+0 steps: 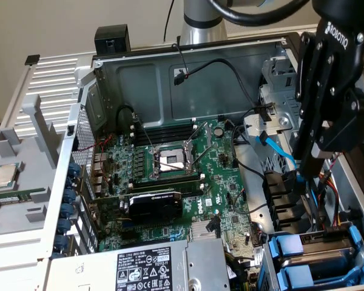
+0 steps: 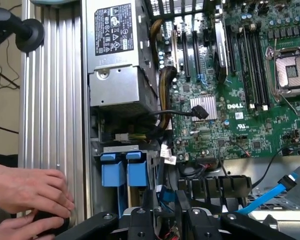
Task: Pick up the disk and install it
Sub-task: 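Insert the first disk wire, then insert the second disk wire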
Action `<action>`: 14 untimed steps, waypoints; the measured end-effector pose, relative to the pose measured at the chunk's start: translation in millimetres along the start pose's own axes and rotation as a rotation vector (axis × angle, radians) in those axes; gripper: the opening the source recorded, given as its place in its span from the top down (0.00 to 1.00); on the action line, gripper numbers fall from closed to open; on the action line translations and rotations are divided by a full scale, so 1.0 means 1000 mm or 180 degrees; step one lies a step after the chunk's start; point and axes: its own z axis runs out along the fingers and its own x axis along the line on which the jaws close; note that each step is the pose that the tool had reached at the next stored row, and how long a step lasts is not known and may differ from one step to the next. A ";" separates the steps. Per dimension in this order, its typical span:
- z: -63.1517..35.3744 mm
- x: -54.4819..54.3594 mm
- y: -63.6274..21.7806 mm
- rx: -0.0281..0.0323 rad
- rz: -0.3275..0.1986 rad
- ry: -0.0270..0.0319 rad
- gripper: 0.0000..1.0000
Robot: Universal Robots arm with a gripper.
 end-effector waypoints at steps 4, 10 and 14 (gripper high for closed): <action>0.0059 -0.001 0.0006 -0.0027 0.0075 -0.0004 0.69; 0.0112 -0.002 0.0003 -0.0088 0.0213 -0.0018 0.69; 0.0129 -0.002 0.0000 -0.0108 0.0323 -0.0034 0.69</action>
